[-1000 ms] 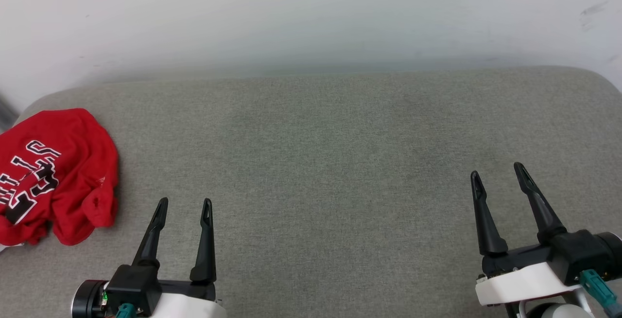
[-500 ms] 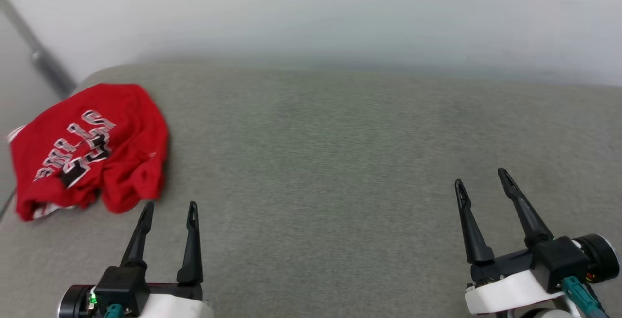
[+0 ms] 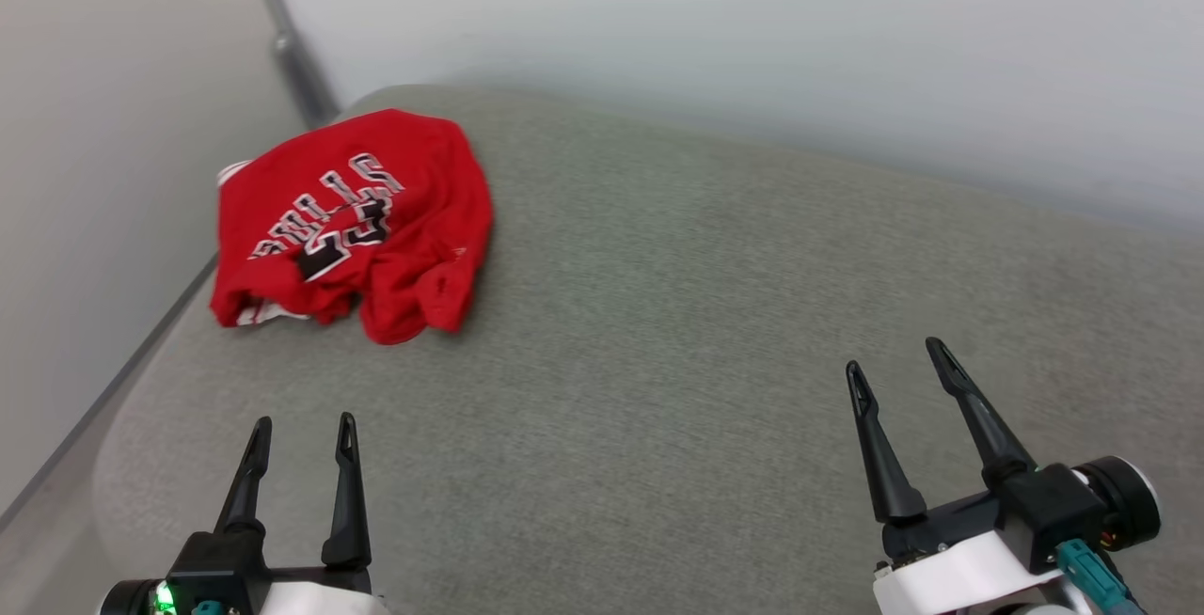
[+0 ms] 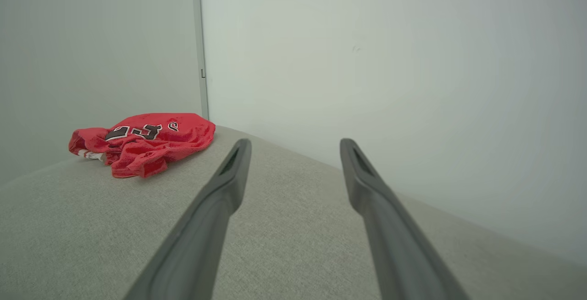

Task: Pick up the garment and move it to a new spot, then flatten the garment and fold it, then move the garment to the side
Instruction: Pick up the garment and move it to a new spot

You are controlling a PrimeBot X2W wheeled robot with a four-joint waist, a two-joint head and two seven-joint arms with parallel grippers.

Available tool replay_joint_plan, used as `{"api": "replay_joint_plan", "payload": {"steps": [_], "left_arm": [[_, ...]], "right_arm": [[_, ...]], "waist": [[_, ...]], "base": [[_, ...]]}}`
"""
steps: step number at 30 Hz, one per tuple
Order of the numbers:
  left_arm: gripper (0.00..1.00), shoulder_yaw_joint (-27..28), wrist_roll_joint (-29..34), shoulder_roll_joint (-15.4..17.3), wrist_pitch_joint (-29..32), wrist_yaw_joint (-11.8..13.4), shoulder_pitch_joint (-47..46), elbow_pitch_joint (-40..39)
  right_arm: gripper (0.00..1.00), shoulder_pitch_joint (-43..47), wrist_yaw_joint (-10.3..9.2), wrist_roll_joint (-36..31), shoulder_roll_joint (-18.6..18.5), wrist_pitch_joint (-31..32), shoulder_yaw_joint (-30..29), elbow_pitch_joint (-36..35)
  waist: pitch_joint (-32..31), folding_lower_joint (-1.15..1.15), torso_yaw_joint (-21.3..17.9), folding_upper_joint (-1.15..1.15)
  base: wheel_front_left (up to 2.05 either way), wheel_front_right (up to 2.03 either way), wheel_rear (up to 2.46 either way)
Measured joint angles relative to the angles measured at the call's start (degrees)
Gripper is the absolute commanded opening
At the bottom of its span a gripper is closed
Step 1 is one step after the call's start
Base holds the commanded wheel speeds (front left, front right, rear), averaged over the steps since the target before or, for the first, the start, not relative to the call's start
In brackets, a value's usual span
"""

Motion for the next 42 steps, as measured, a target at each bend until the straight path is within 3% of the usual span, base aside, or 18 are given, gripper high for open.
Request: {"api": "replay_joint_plan", "payload": {"steps": [12, 26, 30, 32, 37, 42], "left_arm": [[1.00, 0.67, 0.79, -0.01, 0.00, -0.22, 0.36, -0.18], [1.00, 3.14, -0.10, -0.01, 0.00, -1.98, -0.66, 0.87], [1.00, 4.88, -2.41, 0.71, 0.00, -3.93, -4.35, 3.45], [1.00, 5.35, -3.96, 2.54, 0.00, -4.57, -7.29, 5.03], [1.00, 1.54, -9.01, 11.25, 0.87, -5.06, -15.67, 13.90], [1.00, -3.67, -23.61, 21.16, 13.90, -5.12, -26.89, 20.35]], "right_arm": [[1.00, -0.02, 0.00, 0.41, 0.00, 0.01, 1.16, 0.33], [1.00, -1.04, 0.00, -0.93, 0.00, 0.01, 1.85, -0.25], [1.00, -2.70, 0.00, -3.52, 0.01, 0.01, 2.25, -0.73], [1.00, -3.58, 0.00, -4.74, 0.02, 0.01, 2.25, -1.09], [1.00, -5.22, 0.00, -6.90, -1.37, 0.01, 2.50, -2.27], [1.00, -7.19, 0.00, -7.82, -3.38, 0.00, 2.97, -4.03]], "waist": [[-0.31, 0.00, 5.62, 0.00], [2.18, 0.00, 4.13, 0.00], [4.90, 0.00, 2.89, 0.00], [6.65, 0.00, 2.19, 0.00], [11.73, 0.01, 0.38, 0.00], [17.10, 0.01, -1.53, 0.00]], "base": [[0.00, 0.00, 0.00], [0.00, 0.00, 0.00], [0.00, 0.00, 0.00], [0.00, 0.00, 0.00], [0.00, 0.00, 0.00], [0.00, 0.00, 0.00]]}}
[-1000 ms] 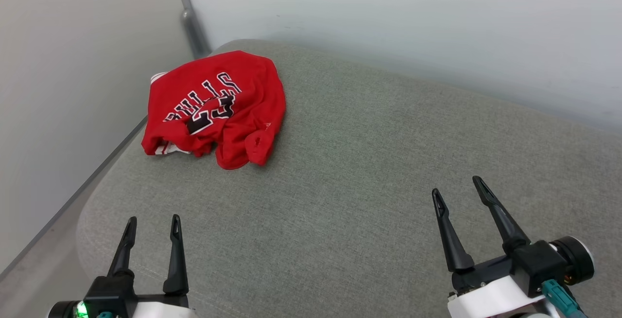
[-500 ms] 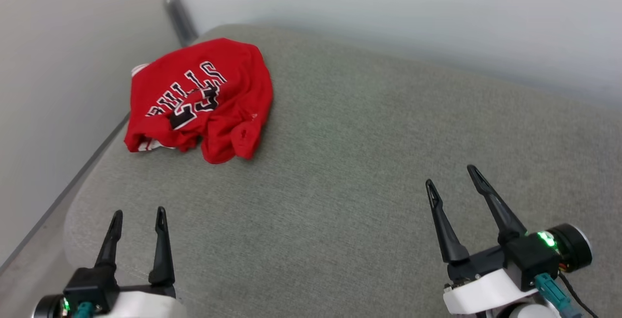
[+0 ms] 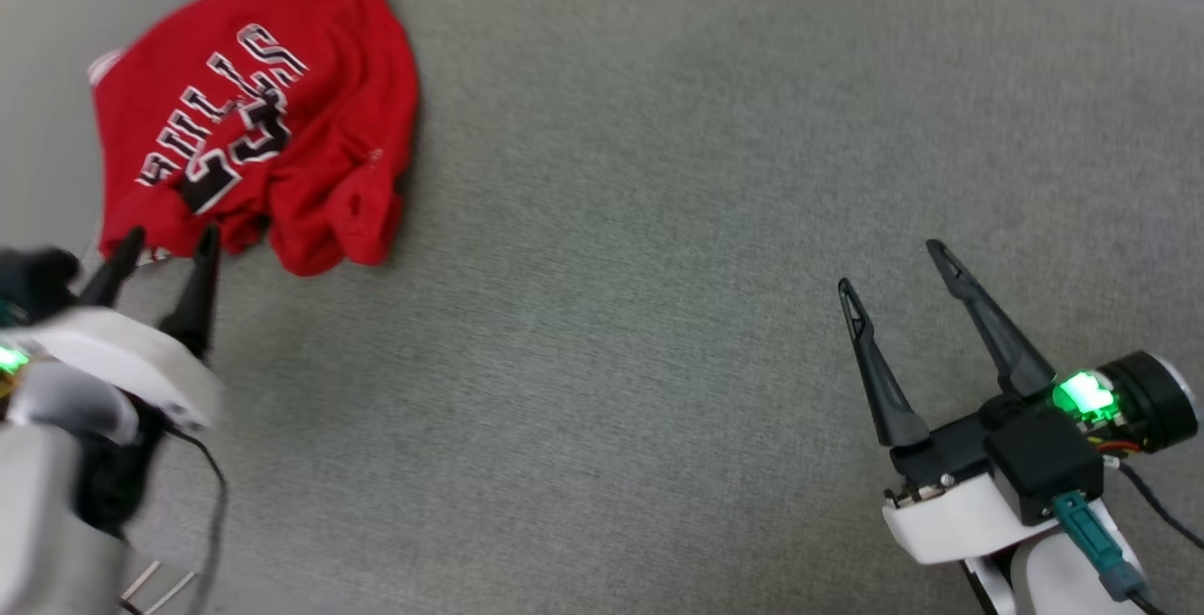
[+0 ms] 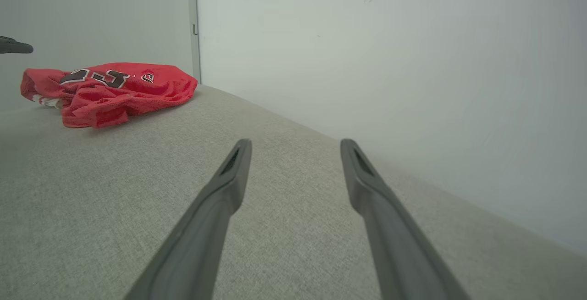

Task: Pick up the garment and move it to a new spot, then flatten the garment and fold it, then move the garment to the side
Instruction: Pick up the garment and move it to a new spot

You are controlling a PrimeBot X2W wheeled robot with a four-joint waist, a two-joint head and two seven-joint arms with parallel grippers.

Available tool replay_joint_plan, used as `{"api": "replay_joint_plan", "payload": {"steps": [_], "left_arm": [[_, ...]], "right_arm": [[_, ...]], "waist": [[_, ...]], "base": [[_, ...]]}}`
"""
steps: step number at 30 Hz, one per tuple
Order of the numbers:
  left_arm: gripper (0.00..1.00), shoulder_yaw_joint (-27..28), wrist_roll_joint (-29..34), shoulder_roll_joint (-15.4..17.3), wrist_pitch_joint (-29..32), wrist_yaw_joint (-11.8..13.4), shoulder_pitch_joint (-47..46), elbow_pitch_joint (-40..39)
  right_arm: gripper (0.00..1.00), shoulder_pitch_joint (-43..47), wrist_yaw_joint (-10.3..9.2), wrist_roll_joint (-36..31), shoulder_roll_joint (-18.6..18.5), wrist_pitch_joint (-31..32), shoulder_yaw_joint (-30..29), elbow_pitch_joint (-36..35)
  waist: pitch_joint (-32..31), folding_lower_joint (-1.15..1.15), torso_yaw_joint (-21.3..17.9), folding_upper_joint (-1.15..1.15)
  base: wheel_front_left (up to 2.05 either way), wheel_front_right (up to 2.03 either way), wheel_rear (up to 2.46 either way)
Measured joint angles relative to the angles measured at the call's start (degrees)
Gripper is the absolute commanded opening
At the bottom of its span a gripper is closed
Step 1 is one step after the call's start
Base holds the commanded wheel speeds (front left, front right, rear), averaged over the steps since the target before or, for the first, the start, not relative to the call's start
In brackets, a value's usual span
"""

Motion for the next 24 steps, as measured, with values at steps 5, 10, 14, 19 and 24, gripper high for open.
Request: {"api": "replay_joint_plan", "payload": {"steps": [5, 10, 14, 19, 24], "left_arm": [[1.00, -3.18, -11.88, 9.62, 12.82, 0.00, -8.29, 3.38], [1.00, -7.91, -21.51, 17.73, 23.20, -0.01, -15.05, 5.69], [1.00, -11.27, -29.13, 21.08, 30.76, -0.01, -19.41, 6.57], [1.00, -14.60, -33.27, 24.69, 35.61, -0.01, -23.56, 8.03], [1.00, -18.31, -34.15, 25.74, 36.98, -0.01, -26.10, 10.90]], "right_arm": [[1.00, -2.05, 0.00, -0.53, -0.57, 0.01, 0.62, -1.41], [1.00, -3.53, 0.00, -1.22, -0.74, 0.00, 0.46, -2.34], [1.00, -4.19, 0.00, -1.75, -0.90, 0.00, 0.19, -2.69], [1.00, -5.36, 0.00, -2.33, -0.70, 0.00, 0.16, -3.36], [1.00, -6.30, 0.01, -2.47, -0.07, -0.09, 0.42, -4.21]], "waist": [[5.05, 0.00, -2.18, 0.00], [10.15, 0.00, -4.27, 0.00], [13.90, 0.00, -5.75, 0.00], [17.74, 0.00, -7.48, 0.00], [20.14, 0.00, -9.17, 0.00]], "base": [[0.00, 0.00, 0.00], [0.00, 0.00, 0.00], [0.00, 0.00, 0.00], [0.00, 0.00, 0.00], [0.00, 0.00, 0.00]]}}
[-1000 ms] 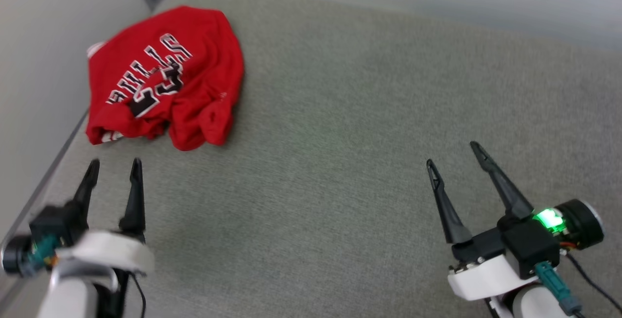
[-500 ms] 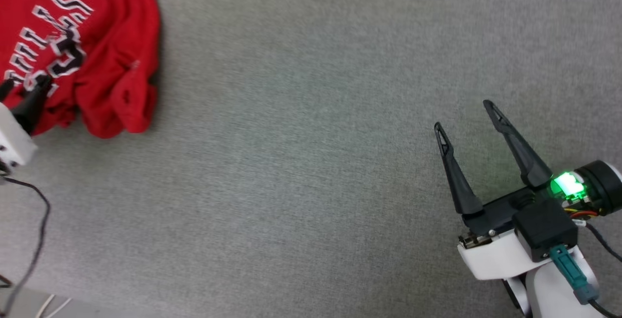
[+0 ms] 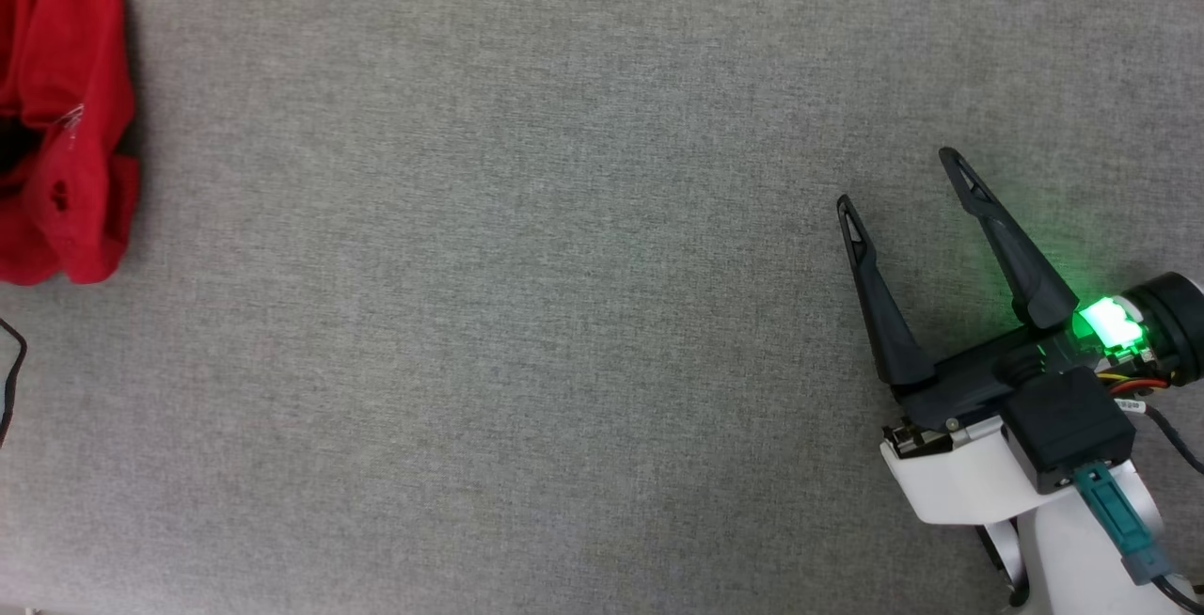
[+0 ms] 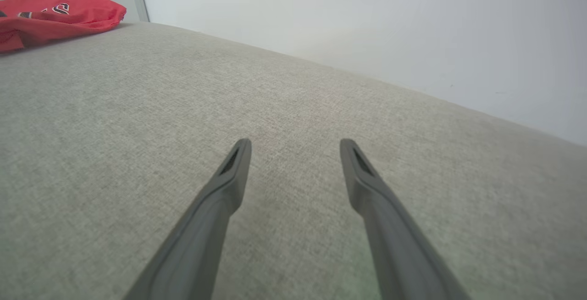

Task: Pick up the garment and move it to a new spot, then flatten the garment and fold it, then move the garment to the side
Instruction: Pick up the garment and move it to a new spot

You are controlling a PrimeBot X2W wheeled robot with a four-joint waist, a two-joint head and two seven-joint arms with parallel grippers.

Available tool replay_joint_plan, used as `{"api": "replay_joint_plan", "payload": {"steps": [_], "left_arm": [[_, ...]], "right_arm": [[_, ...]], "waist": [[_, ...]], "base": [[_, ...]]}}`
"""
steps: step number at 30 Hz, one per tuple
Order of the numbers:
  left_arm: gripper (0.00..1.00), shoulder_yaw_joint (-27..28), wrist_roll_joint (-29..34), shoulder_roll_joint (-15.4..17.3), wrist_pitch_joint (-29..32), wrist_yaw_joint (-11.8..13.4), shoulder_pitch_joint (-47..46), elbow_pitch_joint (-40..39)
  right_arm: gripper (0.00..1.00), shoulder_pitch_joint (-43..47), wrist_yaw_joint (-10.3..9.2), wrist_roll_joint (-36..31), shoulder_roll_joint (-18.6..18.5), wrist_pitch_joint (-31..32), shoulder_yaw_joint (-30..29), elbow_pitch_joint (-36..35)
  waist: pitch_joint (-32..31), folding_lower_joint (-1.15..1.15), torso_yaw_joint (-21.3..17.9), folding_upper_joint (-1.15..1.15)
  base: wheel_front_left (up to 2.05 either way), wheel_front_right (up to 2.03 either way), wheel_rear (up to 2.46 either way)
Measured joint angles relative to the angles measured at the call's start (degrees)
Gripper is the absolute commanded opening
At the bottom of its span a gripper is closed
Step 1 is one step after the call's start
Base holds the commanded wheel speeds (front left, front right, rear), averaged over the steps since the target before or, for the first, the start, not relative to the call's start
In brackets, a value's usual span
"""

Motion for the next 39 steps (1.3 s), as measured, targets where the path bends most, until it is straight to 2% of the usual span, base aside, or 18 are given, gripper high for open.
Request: {"api": "replay_joint_plan", "payload": {"steps": [2, 3, 6, 9, 15, 23, 28, 34, 39], "left_arm": [[1.00, -1.27, -0.36, 0.22, 0.10, 0.01, -0.73, 1.15], [0.02, -1.80, -0.88, 0.32, 0.37, 0.01, -1.07, 1.70], [0.00, -2.69, -2.70, 0.26, -0.32, 0.07, -1.77, 3.15], [0.00, -4.13, -2.46, 0.19, -3.86, 0.07, -2.19, 4.24], [0.00, -5.17, -1.33, -0.26, -15.95, 0.00, -3.11, 7.24], [0.00, -9.22, 1.29, 3.14, -29.77, 0.00, -2.77, 4.25], [0.00, -11.81, 5.47, 5.66, -39.00, 0.00, -3.52, -0.70], [0.00, -14.80, 9.31, 5.72, -42.64, 0.00, -6.32, -6.28], [0.00, -16.77, 10.80, 1.76, -42.47, 0.45, -8.95, -11.43]], "right_arm": [[1.00, -0.10, 0.00, -0.05, 0.09, -0.01, -0.05, -0.12], [1.00, -0.17, 0.00, -0.12, 0.19, -0.01, -0.08, -0.14], [1.00, -0.40, 0.00, -0.34, 0.27, -0.01, -0.21, -0.02], [1.00, -0.52, 0.00, -0.56, 0.21, 0.00, -0.23, 0.36], [1.00, -0.26, 0.00, -0.55, 0.10, 0.09, -0.35, 2.07], [1.00, 1.20, 0.00, 0.09, 1.19, 0.09, 0.12, 3.64], [1.00, 3.25, 0.00, 0.83, 2.00, 0.09, -0.15, 4.17], [1.00, 4.66, 0.00, 1.59, 2.71, 0.10, -0.79, 4.09], [1.00, 5.96, 0.00, 2.10, 3.07, 0.09, -2.20, 3.83]], "waist": [[0.47, 0.00, -0.50, 0.00], [0.59, -0.01, -0.68, 0.00], [0.46, -0.01, -0.91, 0.00], [-0.32, -0.01, -0.96, 0.00], [-4.12, -0.01, -0.67, 0.00], [-12.67, -0.01, -1.00, 0.00], [-18.54, -0.01, -1.87, 0.00], [-24.39, -0.01, -3.38, 0.00], [-27.73, -0.02, -5.45, 0.00]], "base": [[0.00, 0.00, 0.00], [0.00, 0.00, 0.00], [0.00, 0.00, 0.00], [0.00, 0.00, 0.00], [0.00, 0.00, 0.00], [0.00, 0.00, 0.00], [0.00, 0.00, 0.00], [0.00, 0.00, 0.00], [0.00, 0.00, 0.00]]}}
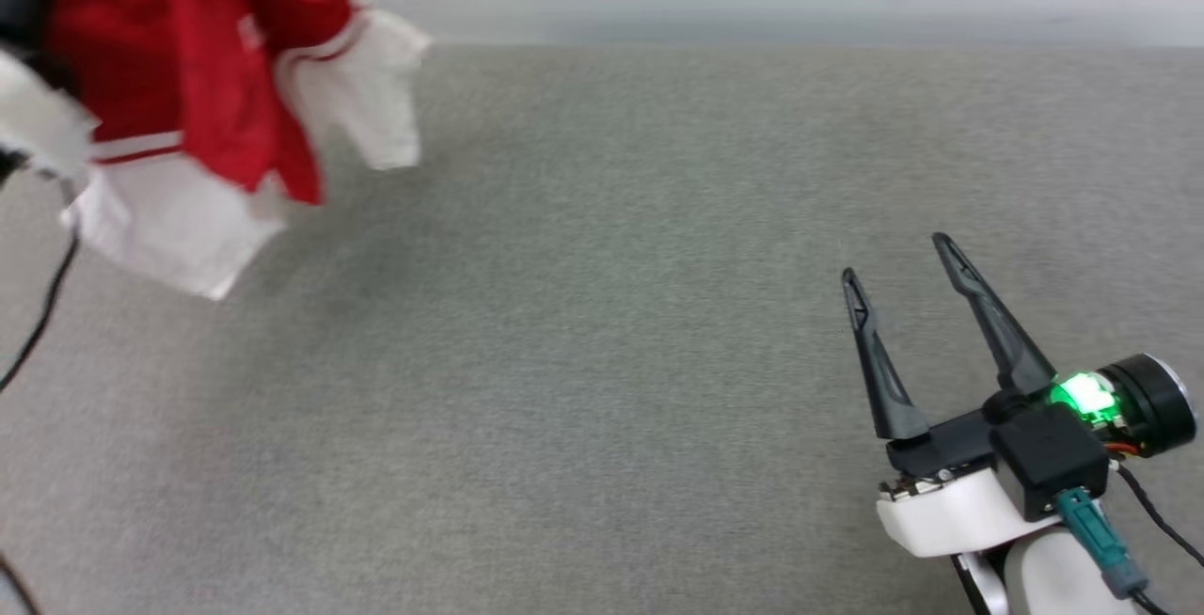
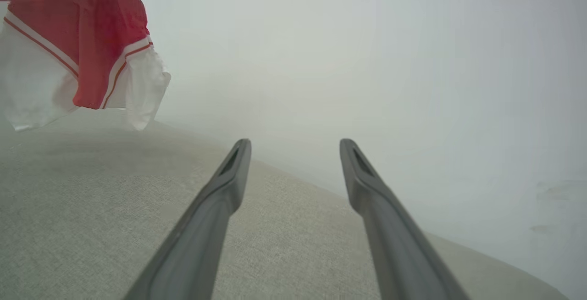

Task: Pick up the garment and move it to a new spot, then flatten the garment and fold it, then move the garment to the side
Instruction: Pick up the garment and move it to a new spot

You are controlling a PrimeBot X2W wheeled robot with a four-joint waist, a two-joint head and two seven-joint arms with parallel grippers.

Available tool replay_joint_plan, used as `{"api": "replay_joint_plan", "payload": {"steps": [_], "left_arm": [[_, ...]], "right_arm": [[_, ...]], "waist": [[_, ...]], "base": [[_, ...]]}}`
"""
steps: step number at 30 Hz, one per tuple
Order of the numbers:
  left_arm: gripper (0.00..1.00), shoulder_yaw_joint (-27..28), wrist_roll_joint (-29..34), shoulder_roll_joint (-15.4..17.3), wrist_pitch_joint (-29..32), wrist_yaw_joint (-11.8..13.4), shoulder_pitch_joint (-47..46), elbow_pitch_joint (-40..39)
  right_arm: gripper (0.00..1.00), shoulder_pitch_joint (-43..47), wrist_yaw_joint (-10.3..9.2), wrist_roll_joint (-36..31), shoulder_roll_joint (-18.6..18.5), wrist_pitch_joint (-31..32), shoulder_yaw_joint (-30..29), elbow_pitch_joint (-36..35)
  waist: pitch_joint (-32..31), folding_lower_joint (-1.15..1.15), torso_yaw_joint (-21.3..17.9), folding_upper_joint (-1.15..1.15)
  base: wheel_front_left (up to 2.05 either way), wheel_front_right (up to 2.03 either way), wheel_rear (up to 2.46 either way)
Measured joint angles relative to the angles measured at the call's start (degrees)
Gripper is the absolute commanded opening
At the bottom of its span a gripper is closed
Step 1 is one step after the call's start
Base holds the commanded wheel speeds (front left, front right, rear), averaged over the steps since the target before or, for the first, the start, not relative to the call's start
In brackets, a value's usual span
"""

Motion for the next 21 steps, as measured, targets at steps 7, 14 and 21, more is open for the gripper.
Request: {"api": "replay_joint_plan", "payload": {"steps": [7, 14, 21], "left_arm": [[0.00, -3.16, 4.05, -7.61, 0.85, 3.47, -4.26, -6.78], [0.00, -9.44, 8.45, -16.92, -1.48, 6.87, -2.19, -9.72], [0.00, -21.48, 13.12, -25.50, -3.75, 7.38, 9.50, -4.11]], "right_arm": [[1.00, 0.31, 0.00, 0.01, 0.20, 0.00, -2.49, -1.03], [1.00, 0.86, 0.00, 1.03, 0.22, 0.00, -5.26, -2.14], [1.00, 1.32, 0.00, 0.88, 0.24, 0.01, -5.76, -2.38]], "waist": [[-1.76, 0.00, -4.50, 0.00], [-1.70, 0.00, -8.69, 0.00], [-1.18, 0.01, -11.20, 0.00]], "base": [[0.00, 0.00, 0.00], [0.00, 0.00, 0.00], [0.00, 0.00, 0.00]]}}
